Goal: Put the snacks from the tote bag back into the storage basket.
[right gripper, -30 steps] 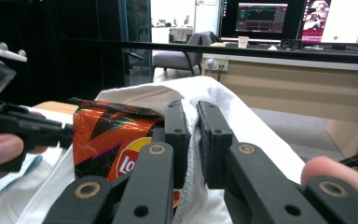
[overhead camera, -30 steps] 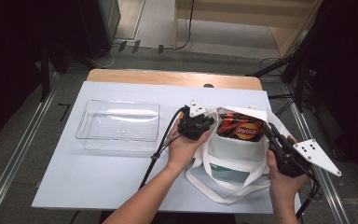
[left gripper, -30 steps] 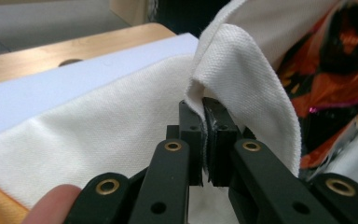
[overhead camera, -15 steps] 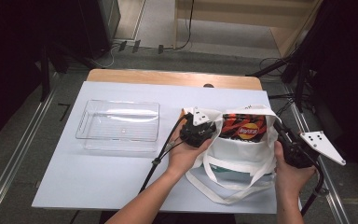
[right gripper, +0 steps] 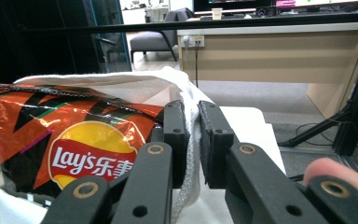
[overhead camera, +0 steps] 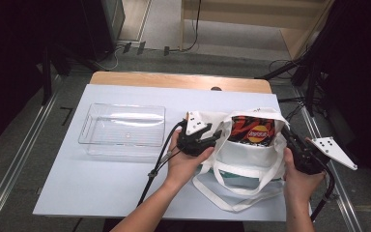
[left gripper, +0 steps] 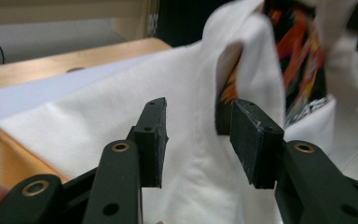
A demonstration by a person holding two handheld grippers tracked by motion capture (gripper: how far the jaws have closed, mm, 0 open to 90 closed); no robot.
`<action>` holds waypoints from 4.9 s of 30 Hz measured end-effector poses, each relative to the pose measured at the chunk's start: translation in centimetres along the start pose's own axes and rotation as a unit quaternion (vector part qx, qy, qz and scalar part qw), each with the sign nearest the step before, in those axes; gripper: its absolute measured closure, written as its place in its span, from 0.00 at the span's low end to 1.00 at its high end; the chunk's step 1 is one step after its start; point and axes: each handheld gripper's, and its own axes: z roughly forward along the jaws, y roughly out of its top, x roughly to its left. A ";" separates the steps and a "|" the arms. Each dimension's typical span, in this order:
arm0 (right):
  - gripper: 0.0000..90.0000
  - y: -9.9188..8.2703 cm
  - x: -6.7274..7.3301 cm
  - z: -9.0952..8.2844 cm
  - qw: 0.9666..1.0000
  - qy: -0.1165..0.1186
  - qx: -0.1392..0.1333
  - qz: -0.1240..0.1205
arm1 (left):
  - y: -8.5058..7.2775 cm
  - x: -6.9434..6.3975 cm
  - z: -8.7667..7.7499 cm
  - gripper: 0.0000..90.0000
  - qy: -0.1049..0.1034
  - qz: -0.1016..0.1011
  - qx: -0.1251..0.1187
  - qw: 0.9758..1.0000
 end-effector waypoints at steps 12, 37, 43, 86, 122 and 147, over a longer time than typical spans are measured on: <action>0.93 -0.1 0.5 -0.3 1.000 0.006 -0.004 -0.002 | -0.2 -2.6 0.4 0.29 0.026 0.036 0.015 0.999; 0.95 -1.7 1.7 -2.5 0.999 -0.043 0.026 -0.018 | 0.7 -1.2 2.3 0.92 0.029 0.024 0.044 0.998; 0.98 -0.9 1.6 -2.5 0.999 -0.031 0.014 -0.021 | 0.2 -0.4 4.1 0.93 0.020 0.009 0.066 0.998; 0.99 0.9 1.3 -1.7 1.000 -0.007 -0.009 -0.019 | 0.4 -3.5 2.3 1.00 -0.038 0.062 0.015 0.997; 1.00 -6.2 -0.6 4.6 0.981 -0.021 0.194 0.010 | -4.9 -0.3 2.6 0.85 0.024 0.024 0.074 0.997; 0.98 -8.1 1.5 2.4 0.977 -0.026 0.214 0.004 | -6.6 0.6 3.6 0.84 0.031 -0.012 0.089 0.995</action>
